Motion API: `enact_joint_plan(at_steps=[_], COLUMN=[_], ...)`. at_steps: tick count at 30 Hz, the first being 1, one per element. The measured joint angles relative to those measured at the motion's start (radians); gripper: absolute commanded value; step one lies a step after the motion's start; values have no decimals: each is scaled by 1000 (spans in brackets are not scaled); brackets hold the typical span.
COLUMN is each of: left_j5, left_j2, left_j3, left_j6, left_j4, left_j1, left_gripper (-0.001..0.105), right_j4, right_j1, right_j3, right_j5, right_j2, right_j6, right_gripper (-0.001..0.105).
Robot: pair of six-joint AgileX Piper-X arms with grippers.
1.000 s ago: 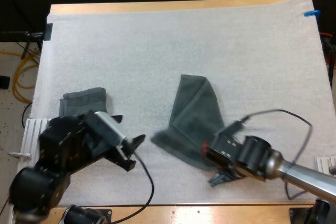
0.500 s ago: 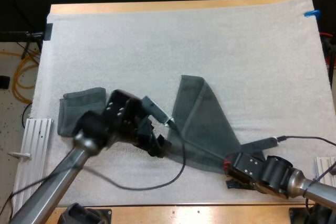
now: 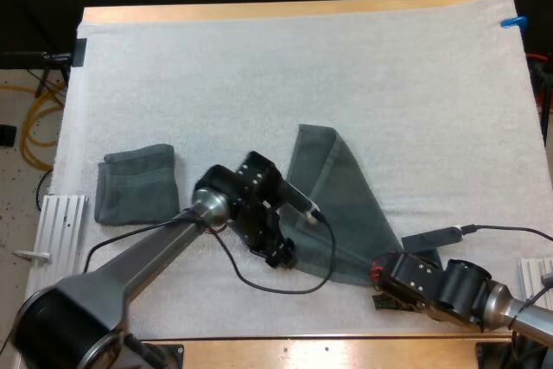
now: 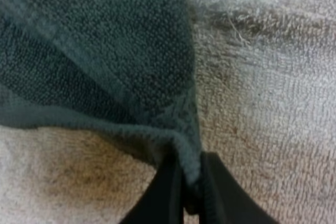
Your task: Pick towel from pile fold and stack
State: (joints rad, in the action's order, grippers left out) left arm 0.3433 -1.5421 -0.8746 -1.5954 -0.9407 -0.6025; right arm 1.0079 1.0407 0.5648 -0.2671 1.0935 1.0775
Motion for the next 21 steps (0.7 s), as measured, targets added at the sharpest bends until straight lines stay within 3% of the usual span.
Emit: enact_joint_plan(at_steps=[4, 7, 9, 11, 17, 21], left_j5=[-21, -25, -25, -25, -23, -17], left_j2=[-55, -79, -81, -81, -46, 66], left_j3=[0, 0, 0, 0, 0, -5], left_j6=[-14, -29, -34, -36, -36, -36], left_j4=[0, 8, 18, 27, 32, 17], left_j1=[-20, -20, -20, -20, -20, -20], left_gripper=[60, 43, 18, -1, 0, 0], right_j4=[0, 0, 0, -1, -20, -21], right_j1=[0, 0, 0, 0, 0, 0], right_j3=[0, 0, 0, 0, 0, 15], right_j5=[-10, -10, -11, -16, -36, -81], right_j2=[0, 0, 0, 0, 0, -5], right_j6=[0, 0, 0, 0, 1, 35], right_gripper=[0, 0, 0, 0, 0, 0])
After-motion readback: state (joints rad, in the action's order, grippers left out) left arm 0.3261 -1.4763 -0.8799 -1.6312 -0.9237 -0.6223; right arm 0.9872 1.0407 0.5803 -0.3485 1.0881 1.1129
